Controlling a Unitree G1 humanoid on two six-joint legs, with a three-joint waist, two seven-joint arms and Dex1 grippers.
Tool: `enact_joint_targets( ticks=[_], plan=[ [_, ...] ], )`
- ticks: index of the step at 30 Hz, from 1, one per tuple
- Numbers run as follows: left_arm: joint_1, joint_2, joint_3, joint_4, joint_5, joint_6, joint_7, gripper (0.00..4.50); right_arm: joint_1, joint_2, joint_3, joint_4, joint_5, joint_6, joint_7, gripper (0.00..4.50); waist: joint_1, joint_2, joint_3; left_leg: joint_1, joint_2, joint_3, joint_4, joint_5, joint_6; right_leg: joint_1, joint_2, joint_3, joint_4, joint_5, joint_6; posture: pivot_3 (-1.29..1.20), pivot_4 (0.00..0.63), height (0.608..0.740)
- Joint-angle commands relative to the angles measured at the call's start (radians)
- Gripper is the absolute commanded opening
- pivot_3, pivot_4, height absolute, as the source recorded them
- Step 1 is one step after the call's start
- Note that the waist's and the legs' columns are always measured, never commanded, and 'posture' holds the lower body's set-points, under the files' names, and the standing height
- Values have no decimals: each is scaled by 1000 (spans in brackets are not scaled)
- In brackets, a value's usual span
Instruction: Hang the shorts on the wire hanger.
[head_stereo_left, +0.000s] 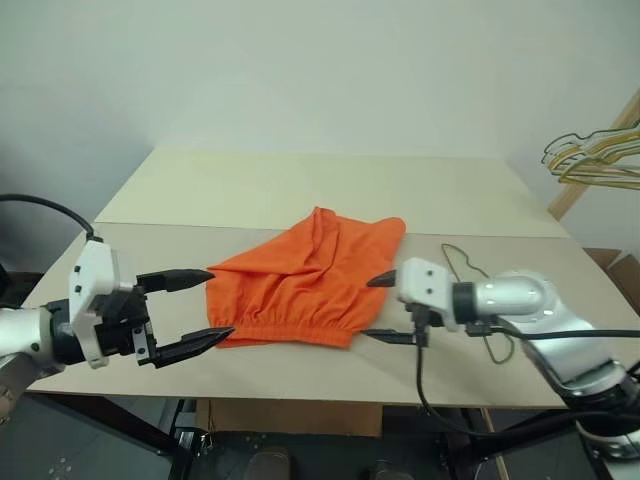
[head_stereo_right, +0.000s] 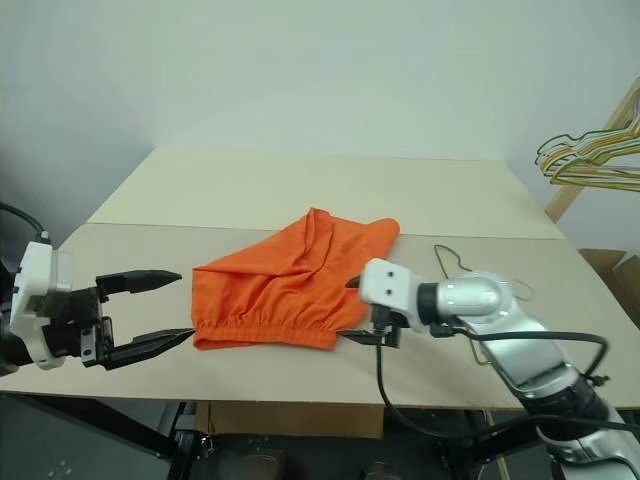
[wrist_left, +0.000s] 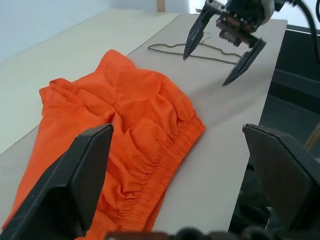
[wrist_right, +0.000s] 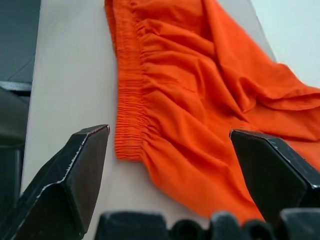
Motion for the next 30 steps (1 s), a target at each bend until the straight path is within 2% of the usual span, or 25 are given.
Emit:
enact_joint_targets(
  ticks=[1, 4, 8, 11, 15, 16, 18, 22, 26, 30],
  plan=[
    [-45, 21, -19, 15, 2, -21, -7, 4500, -88, 96, 120, 52, -108, 50, -49, 4466, -12, 0, 0, 0, 0, 0, 0, 0, -1, 0, 0, 0, 1, 0, -1, 185, 0, 740],
    [-67, 24, -41, 24, 1, -21, -14, 4500, -153, 189, 257, 136, -220, 72, -67, 4466, -19, 0, 0, 0, 0, -1, 0, 2, -3, 0, 1, -2, 2, 0, -1, 177, 0, 740],
    [-86, 25, -63, 32, 2, -21, -19, 4500, -195, 262, 364, 223, -318, 90, -72, 4466, -29, 0, 0, -2, 0, -1, 0, 3, -4, -1, 1, -3, 2, 0, -2, 169, 0, 740],
    [-98, 23, -84, 39, 10, -27, -23, 4500, -216, 306, 416, 318, -393, 75, -98, 3899, -37, 0, 0, -2, 0, -2, 0, 3, -5, -1, 0, -5, 2, 0, -2, 159, 0, 740],
    [-106, 17, -100, 37, 14, -30, -20, 4500, -213, 325, 391, 334, -407, 66, -91, 2572, -44, 0, 0, -2, 0, -4, -1, 5, -8, 0, 1, -7, 3, 1, -3, 159, 0, 740],
    [-106, 16, -103, 38, 15, -32, -21, 4500, -206, 316, 376, 313, -396, 66, -76, 2118, -45, 0, 0, -2, 1, -5, -1, 5, -9, 0, 1, -8, 4, 1, -3, 154, 0, 740],
    [-108, 14, -109, 42, 21, -37, -23, 4500, -193, 285, 360, 285, -393, 38, -54, 1579, -43, 0, 0, -2, 1, -6, -1, 5, -9, -1, 1, -9, 5, 0, -4, 151, 0, 740],
    [-114, 12, -124, 50, 32, -51, -29, 4500, -164, 223, 321, 241, -371, -21, -8, 142, -44, 0, 0, -1, 1, -8, 0, 6, -10, -1, 1, -11, 9, -1, -5, 149, 0, 740],
    [-125, 7, -145, 58, 43, -68, -33, 4500, -136, 115, 266, 266, -354, -233, 43, 66, -46, 0, 0, 0, 1, -9, 0, 6, -10, 0, 1, -11, 12, -2, -7, 143, 0, 740],
    [-136, 4, -164, 69, 53, -82, -39, 4500, -134, -32, 197, 405, -308, -631, 132, 66, -52, 0, 0, 1, 0, -9, 0, 6, -10, 1, 1, -11, 11, -2, -7, 131, 0, 740]
  ],
)
